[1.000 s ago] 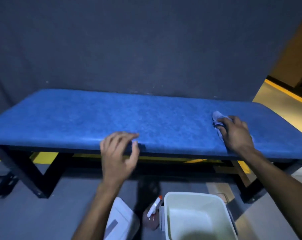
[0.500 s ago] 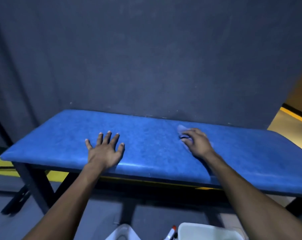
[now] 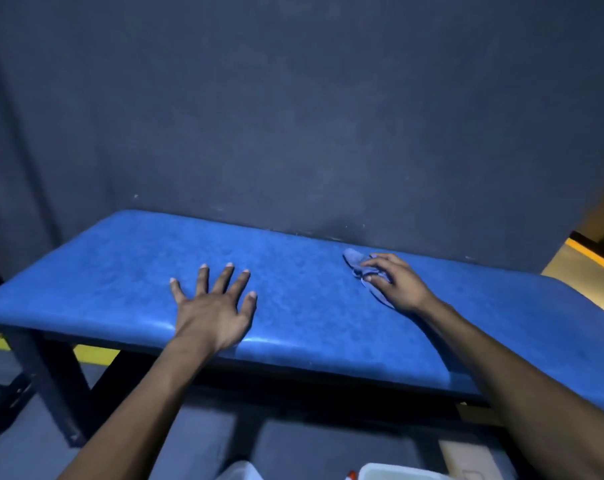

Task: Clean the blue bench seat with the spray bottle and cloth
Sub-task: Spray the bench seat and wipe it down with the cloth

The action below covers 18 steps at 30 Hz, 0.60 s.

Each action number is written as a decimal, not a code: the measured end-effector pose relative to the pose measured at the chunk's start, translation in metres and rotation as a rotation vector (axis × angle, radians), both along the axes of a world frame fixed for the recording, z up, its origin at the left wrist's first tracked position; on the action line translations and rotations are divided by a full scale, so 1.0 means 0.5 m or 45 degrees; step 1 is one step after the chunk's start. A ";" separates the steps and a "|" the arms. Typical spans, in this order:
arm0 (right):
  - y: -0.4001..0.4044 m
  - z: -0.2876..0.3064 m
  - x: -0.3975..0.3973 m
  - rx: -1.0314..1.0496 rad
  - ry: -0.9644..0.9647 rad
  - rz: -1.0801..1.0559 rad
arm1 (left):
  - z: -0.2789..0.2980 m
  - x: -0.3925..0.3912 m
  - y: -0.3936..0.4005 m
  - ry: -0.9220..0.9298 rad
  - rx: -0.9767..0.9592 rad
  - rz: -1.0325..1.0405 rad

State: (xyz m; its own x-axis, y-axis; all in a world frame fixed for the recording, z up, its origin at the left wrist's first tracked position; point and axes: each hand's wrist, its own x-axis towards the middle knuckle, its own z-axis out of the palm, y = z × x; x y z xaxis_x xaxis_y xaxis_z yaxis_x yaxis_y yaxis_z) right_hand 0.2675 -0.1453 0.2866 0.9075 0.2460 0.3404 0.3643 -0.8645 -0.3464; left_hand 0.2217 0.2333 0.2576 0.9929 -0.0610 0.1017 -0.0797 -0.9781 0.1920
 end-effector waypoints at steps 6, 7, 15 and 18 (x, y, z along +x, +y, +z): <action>0.230 -0.001 0.002 0.093 0.051 0.246 | -0.004 -0.002 0.003 -0.012 -0.018 0.010; 0.242 0.001 -0.039 0.080 0.073 0.339 | -0.005 -0.002 0.003 -0.014 -0.021 0.014; 0.036 -0.009 -0.124 0.012 -0.043 0.205 | -0.005 -0.004 -0.002 -0.013 -0.032 0.020; 0.041 -0.020 0.001 -0.016 -0.096 -0.063 | -0.001 -0.005 -0.002 -0.016 -0.027 0.025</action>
